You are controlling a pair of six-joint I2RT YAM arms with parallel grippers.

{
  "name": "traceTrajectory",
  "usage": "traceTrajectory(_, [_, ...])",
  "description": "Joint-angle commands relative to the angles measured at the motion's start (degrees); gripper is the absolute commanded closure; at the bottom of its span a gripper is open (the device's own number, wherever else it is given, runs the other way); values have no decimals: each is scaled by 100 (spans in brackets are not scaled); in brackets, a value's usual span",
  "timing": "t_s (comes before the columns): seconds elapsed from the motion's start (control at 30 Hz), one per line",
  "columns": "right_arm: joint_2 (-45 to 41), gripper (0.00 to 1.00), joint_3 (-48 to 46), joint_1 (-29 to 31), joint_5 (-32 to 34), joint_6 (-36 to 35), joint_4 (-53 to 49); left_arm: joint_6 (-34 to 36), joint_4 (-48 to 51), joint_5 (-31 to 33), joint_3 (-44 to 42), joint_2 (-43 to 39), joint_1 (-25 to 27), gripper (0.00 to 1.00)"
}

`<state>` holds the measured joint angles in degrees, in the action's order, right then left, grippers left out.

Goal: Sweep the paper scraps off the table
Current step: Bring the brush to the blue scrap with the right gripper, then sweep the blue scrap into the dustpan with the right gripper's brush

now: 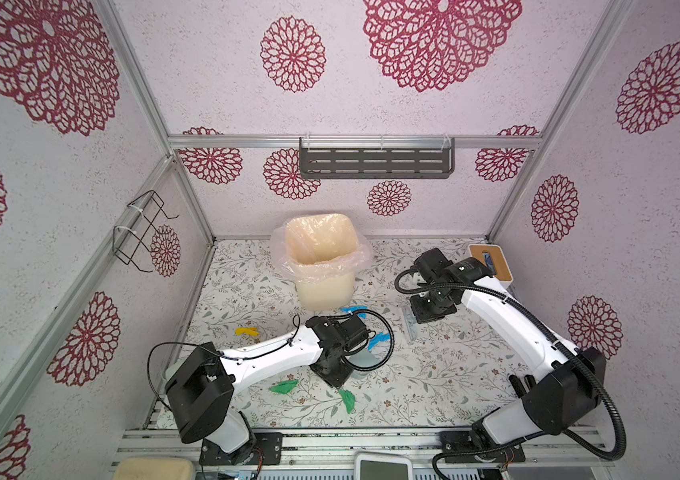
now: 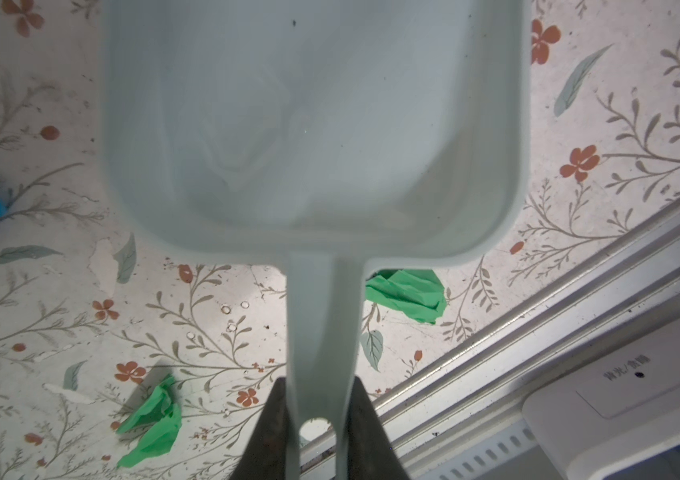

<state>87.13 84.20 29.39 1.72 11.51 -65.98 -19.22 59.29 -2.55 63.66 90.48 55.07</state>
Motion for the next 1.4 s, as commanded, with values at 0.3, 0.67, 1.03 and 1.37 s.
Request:
traceTrajectory(0.3, [400,100,430,185,365,-175,-183,-139,-137,55,-90,96,-22,100])
traceTrajectory(0.67, [790,100,738,390,313,-158,-253,14,-364,164,-153,237,-31,100])
traceTrajectory(1.03, [1077,100,861,731,129,-62,-313,100,-499,59,-267,313,-74,100])
traceTrajectory(1.37, [1003,100,840,1142,-652,101,-164,111,-602,-8,-338,340,-96,100])
